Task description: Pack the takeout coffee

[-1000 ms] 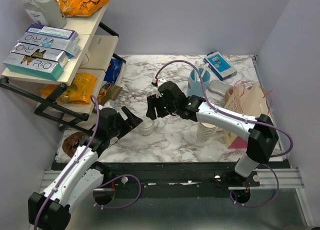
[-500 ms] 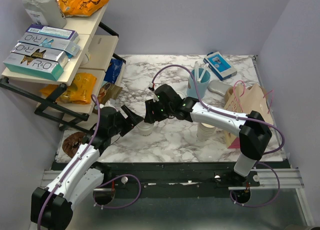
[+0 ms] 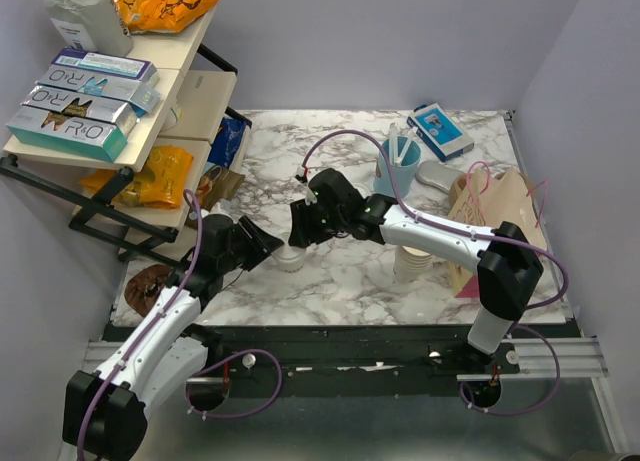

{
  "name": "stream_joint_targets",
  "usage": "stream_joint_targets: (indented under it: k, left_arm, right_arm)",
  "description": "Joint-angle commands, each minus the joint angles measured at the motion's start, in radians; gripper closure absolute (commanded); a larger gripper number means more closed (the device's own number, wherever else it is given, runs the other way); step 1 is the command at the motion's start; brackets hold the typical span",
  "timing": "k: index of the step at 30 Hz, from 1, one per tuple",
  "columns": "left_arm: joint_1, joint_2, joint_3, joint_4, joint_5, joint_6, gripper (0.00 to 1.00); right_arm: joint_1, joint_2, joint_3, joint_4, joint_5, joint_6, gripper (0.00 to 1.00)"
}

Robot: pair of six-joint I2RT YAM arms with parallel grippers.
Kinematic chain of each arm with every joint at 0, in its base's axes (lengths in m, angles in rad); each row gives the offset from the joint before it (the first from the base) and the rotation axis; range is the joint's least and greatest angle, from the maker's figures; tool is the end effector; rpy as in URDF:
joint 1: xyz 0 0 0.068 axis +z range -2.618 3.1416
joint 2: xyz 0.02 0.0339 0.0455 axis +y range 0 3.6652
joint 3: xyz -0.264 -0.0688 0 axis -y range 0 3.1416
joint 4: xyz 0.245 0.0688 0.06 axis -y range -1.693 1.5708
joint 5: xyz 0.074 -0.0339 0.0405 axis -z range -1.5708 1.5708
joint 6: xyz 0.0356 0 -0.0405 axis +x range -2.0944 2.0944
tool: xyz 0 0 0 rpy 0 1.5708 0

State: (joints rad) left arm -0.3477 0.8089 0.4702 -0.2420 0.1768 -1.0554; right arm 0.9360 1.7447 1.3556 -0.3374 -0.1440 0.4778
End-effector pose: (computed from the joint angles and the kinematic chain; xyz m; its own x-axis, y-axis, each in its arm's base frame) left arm 0.1670 -0.0672 0.2199 -0.6664 -0.6695 -0.3281 -0.2153 0.5941 -0.7750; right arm 0.2312 0.3225 0.2635 -0.7455 -0.2448 -0.6200 -0.5830 0.6904 0.4284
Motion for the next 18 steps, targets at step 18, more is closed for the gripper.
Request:
stream_joint_targets:
  k: [18]
  left_arm:
    - [0.006,-0.039,-0.198,-0.020,-0.026,0.011,0.57]
  right_arm:
    - [0.049,0.033,-0.088,0.060,0.132,-0.111,0.50]
